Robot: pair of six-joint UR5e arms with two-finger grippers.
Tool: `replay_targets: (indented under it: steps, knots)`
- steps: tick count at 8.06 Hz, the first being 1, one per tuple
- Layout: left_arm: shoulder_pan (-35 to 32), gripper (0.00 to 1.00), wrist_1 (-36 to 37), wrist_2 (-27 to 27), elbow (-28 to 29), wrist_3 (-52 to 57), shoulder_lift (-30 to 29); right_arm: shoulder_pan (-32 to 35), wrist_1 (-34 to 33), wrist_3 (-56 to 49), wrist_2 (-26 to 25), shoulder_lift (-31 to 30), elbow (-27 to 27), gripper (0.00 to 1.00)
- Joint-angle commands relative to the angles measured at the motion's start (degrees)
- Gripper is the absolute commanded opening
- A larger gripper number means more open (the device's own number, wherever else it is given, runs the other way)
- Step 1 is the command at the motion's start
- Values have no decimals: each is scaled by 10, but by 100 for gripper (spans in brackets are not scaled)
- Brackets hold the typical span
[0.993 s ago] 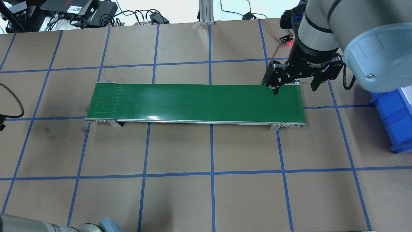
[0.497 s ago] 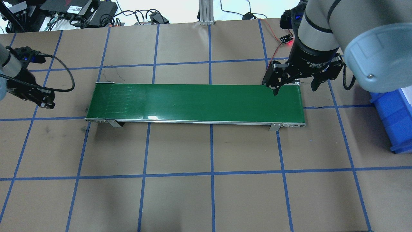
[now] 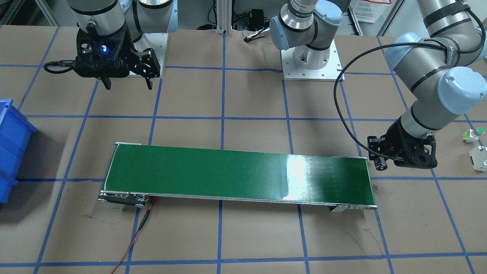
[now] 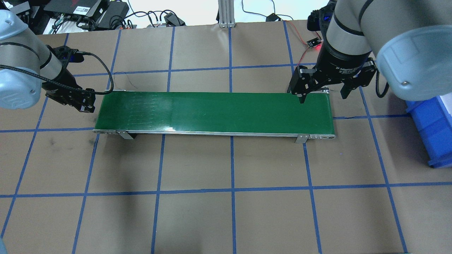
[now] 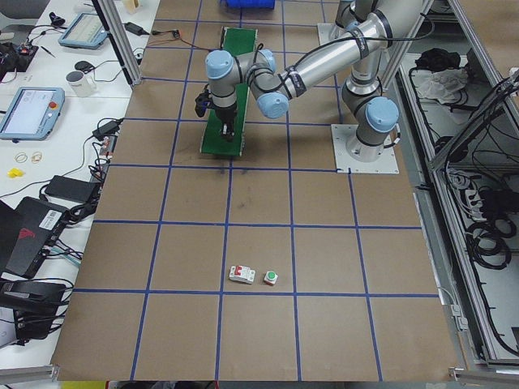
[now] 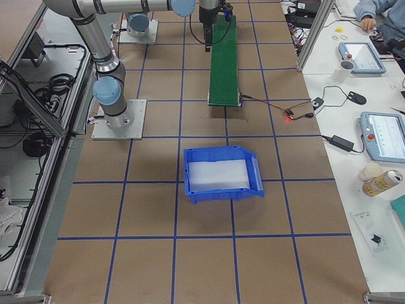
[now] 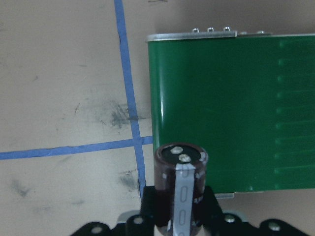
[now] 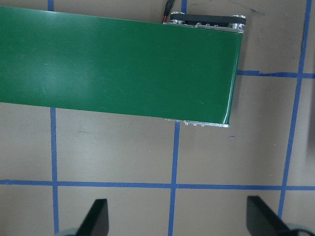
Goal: Move capacitor from left to right
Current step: 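Lift the capacitor and carry it with the left gripper over the belt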
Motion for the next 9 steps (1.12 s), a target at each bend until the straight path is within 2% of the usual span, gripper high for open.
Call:
replay_targets:
  steps: [1, 3, 4, 9]
  knots:
    - [-4, 0, 8, -9, 29, -2, -51, 0, 0, 0, -1, 0, 0, 100]
    - [-8, 0, 8, -11, 46, -10, -73, 0, 0, 0, 1, 0, 0, 100]
    - [-12, 0, 12, -42, 48, -23, -79, 0, 0, 0, 1, 3, 1, 100]
    - [-14, 0, 20, -37, 49, -29, -111, 0, -3, -1, 11, 13, 10, 100]
